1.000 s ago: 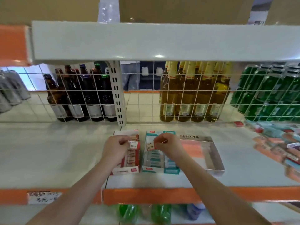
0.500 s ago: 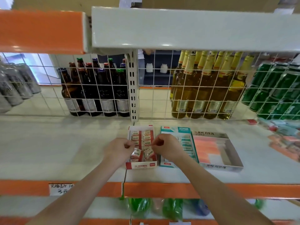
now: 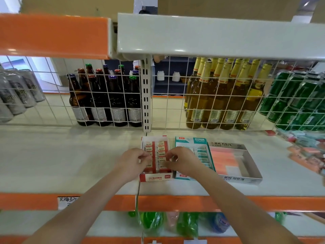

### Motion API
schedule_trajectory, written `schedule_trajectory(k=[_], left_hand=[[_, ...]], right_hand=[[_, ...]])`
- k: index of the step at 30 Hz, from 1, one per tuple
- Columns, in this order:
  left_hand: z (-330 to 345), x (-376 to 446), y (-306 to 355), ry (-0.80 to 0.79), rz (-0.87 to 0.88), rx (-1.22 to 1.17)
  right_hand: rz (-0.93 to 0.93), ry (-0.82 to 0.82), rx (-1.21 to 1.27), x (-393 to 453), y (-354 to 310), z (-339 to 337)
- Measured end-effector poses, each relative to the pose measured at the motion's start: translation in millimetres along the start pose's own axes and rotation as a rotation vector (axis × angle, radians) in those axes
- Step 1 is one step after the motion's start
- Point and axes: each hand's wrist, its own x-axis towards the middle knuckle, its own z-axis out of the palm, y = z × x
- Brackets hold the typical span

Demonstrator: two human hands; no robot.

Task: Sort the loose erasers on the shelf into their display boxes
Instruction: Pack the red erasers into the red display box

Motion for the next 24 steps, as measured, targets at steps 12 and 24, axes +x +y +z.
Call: schedule_trajectory(k=[12, 24], left_hand=[[-3.8, 6.0, 13.7, -0.363, 0.243, 0.604], [-0.3, 3.0, 33.0, -0.285, 0.247, 0.413]], right_hand=[[-0.152, -0.163, -0.489, 1.0, -1.6, 9.9], [-0.14, -0.094, -0.298, -5.3, 6.0, -1.8]])
